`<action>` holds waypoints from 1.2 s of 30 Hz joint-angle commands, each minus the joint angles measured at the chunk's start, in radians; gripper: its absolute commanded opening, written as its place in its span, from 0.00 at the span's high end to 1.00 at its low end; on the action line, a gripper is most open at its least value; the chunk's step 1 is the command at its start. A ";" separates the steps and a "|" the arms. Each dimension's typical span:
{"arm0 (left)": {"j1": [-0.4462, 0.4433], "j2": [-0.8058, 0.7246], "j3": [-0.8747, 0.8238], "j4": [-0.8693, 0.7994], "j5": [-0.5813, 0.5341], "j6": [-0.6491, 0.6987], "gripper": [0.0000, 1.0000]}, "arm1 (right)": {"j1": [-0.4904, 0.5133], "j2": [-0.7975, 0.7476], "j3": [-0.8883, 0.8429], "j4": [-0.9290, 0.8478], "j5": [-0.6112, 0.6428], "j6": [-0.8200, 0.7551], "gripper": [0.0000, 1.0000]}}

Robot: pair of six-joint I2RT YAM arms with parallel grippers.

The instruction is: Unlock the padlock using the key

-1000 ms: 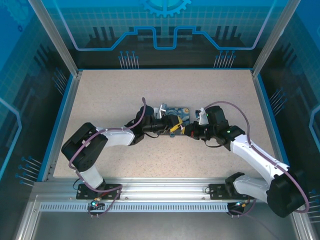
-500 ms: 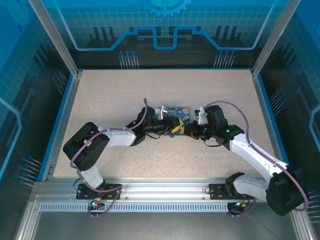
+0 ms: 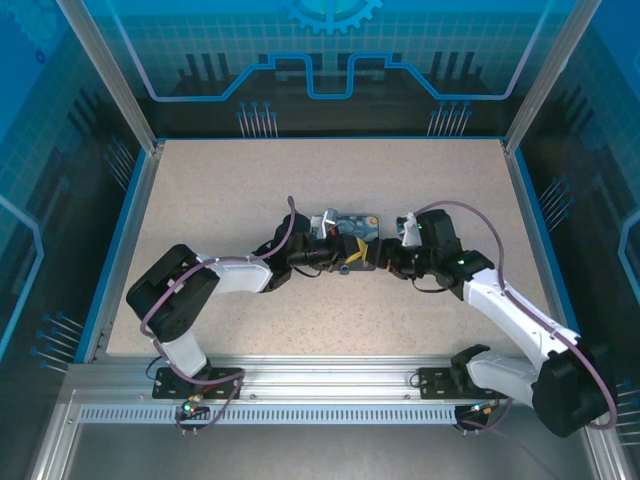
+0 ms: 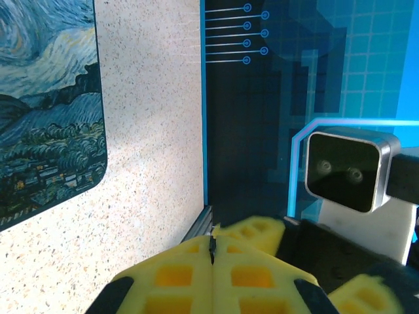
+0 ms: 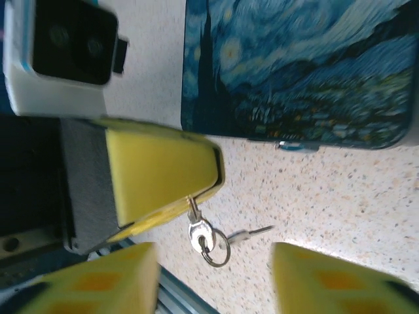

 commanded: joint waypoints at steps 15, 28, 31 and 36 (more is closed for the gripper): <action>-0.007 -0.123 0.053 0.010 -0.339 0.048 1.00 | -0.163 -0.062 -0.031 0.331 0.070 0.308 0.15; -0.007 -0.224 0.073 -0.010 -0.585 0.114 1.00 | -0.067 0.138 0.033 0.736 -0.020 0.407 0.24; -0.006 -0.239 0.061 -0.012 -0.628 0.109 1.00 | -0.047 0.165 0.020 0.817 -0.021 0.439 0.34; -0.007 -0.249 0.037 0.027 -0.688 0.088 1.00 | -0.015 0.208 0.026 0.873 -0.020 0.465 0.47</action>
